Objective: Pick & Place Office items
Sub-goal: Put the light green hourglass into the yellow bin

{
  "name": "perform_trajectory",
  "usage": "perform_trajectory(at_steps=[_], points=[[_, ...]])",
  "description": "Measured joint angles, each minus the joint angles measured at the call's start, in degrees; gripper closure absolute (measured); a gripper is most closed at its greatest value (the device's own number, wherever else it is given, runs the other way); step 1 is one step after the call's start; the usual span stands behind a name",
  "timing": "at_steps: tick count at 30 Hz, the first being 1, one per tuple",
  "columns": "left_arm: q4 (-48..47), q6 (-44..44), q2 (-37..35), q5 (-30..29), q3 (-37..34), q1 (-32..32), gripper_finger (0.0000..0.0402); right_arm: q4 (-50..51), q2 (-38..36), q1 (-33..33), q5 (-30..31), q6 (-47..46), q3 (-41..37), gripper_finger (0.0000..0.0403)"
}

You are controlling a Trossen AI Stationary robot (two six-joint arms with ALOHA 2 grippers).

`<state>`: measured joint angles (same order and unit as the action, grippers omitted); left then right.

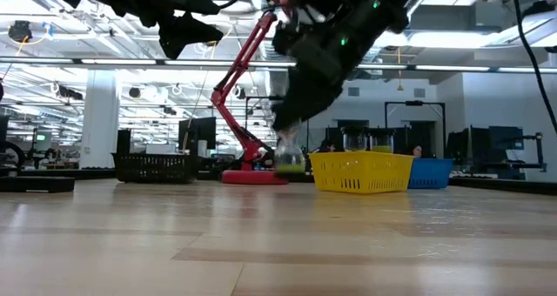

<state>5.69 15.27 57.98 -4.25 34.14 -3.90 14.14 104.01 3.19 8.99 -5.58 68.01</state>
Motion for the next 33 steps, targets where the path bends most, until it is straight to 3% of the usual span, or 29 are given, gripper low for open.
perform_trajectory(at_steps=[20,26,33], points=[[-0.02,0.0,0.0,0.0,-0.08,0.0,0.0192,22.77,-20.08,1.0,14.13,-10.42,0.09,0.0205],[-0.01,0.0,0.0,0.0,-0.08,0.01,0.0192,24.01,-18.61,2.79,14.39,-15.79,-1.58,0.0211],[0.07,0.0,0.0,0.0,-0.08,0.0,0.0192,22.86,-11.97,3.38,19.65,-18.08,-3.04,0.0203]])
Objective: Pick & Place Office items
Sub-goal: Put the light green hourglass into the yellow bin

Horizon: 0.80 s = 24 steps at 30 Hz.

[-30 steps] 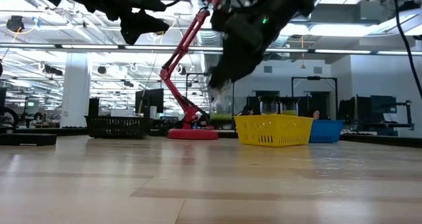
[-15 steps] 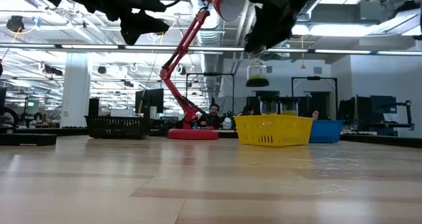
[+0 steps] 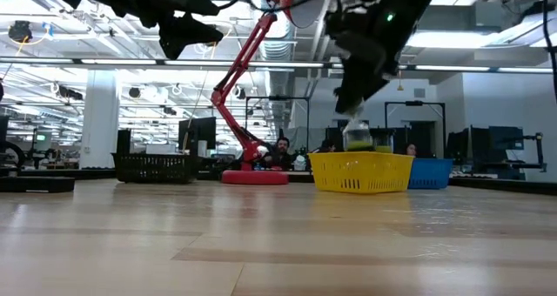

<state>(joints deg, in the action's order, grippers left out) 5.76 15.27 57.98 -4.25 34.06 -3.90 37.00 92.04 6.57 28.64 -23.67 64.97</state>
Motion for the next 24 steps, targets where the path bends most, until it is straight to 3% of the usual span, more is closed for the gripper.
perform_trajectory(at_steps=[8,14,24], points=[[0.22,0.0,0.0,0.0,0.0,0.01,0.0192,0.67,4.64,-1.26,0.04,-0.38,-0.02,0.0211],[0.25,0.0,0.0,0.0,0.0,0.0,0.0192,0.7,3.24,-0.95,4.34,1.44,-0.01,0.0206],[0.78,0.02,0.0,-0.13,-2.53,0.1,0.0192,0.26,2.52,0.45,3.64,-1.89,0.0,0.0196]])
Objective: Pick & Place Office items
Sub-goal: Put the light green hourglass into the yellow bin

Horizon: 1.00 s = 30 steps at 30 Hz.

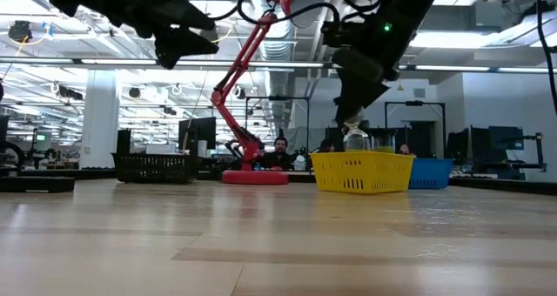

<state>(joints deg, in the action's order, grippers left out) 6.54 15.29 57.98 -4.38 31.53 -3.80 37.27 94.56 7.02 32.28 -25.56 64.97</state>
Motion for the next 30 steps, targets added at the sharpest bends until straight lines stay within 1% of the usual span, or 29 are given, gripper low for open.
perform_trajectory(at_steps=[2,5,9,12,16,20,22,27,30], points=[[0.09,0.0,0.0,-0.16,-0.42,0.03,0.0192,0.32,0.0,0.63,-0.18,0.03,0.0,0.0194],[0.46,0.0,0.0,-0.16,-0.48,0.02,0.0192,3.13,-0.71,1.14,-0.94,0.3,0.0,0.021],[1.08,0.0,0.0,-0.16,-0.48,0.02,0.0192,6.03,-2.42,0.76,-1.0,0.05,0.0,0.0211],[1.37,0.03,0.0,-0.16,-0.48,0.01,0.0192,7.01,-4.23,0.62,-1.85,2.23,0.0,0.0211],[1.74,0.15,0.0,-0.16,-0.48,0.01,0.0192,9.49,-7.5,0.7,-2.77,3.5,0.0,0.0199],[2.37,0.17,0.0,-0.16,-0.48,0.01,0.0192,11.94,-10.38,0.86,-2.71,3.27,-0.34,0.0211],[2.75,0.17,0.0,-0.18,-0.48,0.01,0.0192,9.06,-12.11,0.63,-2.31,3.4,-2.57,0.0211],[3.06,0.2,0.0,-0.24,-0.48,0.01,0.0192,-0.99,-16.14,-0.22,-2.35,4.19,-12.43,0.0211],[3.15,0.2,0.0,-0.27,-0.48,0.01,0.0192,-8.96,-18.78,-0.56,-2.42,2.79,-17.03,0.0201]])
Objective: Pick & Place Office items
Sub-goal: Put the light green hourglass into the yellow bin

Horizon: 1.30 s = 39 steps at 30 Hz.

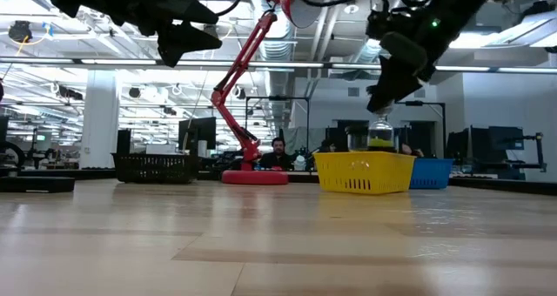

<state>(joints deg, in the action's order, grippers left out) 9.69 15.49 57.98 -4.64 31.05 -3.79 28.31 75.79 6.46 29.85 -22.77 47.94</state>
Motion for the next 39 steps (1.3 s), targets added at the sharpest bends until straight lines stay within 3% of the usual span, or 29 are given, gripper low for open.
perform_trajectory(at_steps=[3,8,16,24,32,39], points=[[0.41,0.0,0.0,-0.02,0.0,0.0,0.0192,-6.04,-1.58,0.22,-0.01,2.42,-2.41,0.0199],[0.87,0.0,0.0,-0.04,0.0,0.0,0.0192,-7.09,-1.83,-0.83,-0.94,2.35,-2.88,0.0211],[1.64,0.01,0.0,-0.04,0.0,0.0,0.0192,-8.23,5.31,-1.36,-2.96,-0.67,-2.88,0.0191],[1.75,0.02,0.0,-0.04,0.0,0.0,0.0192,-9.85,9.86,-2.4,-2.96,-1.46,-2.88,0.0211],[1.88,0.01,0.0,-0.04,0.0,0.0,0.0192,-9.65,7.78,-3.3,-2.87,-2.59,-2.88,0.0135],[1.93,0.01,0.0,-0.04,0.0,0.0,0.0192,-7.28,5.01,-3.26,-2.93,-2.11,-1.99,0.0124]])
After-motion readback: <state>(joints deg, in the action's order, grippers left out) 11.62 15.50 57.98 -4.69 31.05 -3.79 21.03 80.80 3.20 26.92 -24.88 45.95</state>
